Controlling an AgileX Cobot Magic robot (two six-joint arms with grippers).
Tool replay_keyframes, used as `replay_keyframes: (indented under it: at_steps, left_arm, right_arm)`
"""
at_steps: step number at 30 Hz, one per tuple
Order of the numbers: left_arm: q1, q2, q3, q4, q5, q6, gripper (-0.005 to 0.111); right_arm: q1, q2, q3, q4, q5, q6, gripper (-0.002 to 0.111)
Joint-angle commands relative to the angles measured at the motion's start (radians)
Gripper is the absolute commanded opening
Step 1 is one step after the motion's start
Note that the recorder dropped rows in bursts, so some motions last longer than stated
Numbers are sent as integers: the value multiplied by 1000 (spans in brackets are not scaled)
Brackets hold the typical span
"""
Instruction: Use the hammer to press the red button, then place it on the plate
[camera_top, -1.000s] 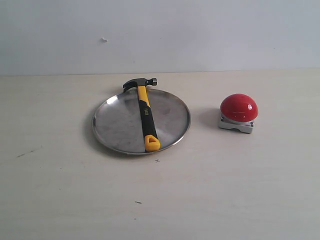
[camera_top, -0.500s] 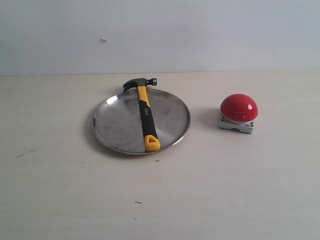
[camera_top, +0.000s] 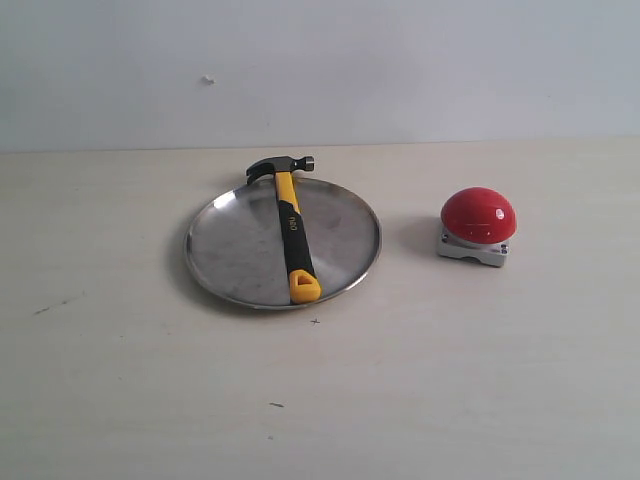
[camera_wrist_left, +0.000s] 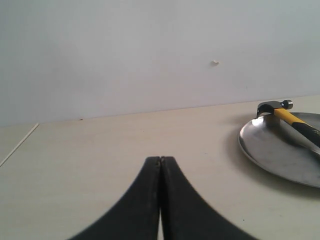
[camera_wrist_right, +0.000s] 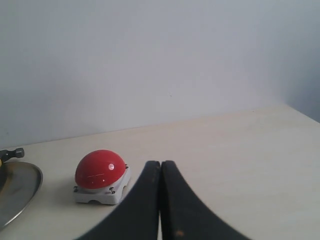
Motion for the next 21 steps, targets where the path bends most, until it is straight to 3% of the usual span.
replay_keyframes:
  at_steps: [1, 6, 21]
  left_arm:
    - [3, -6, 0, -4, -4, 4, 1]
    - [3, -6, 0, -4, -4, 8, 1]
    - [3, -6, 0, -4, -4, 10, 1]
  right_arm:
    - [7, -7, 5, 0, -3, -7, 0]
    - [68, -7, 5, -3, -3, -7, 0]
    - [68, -7, 5, 3, -1, 3, 0]
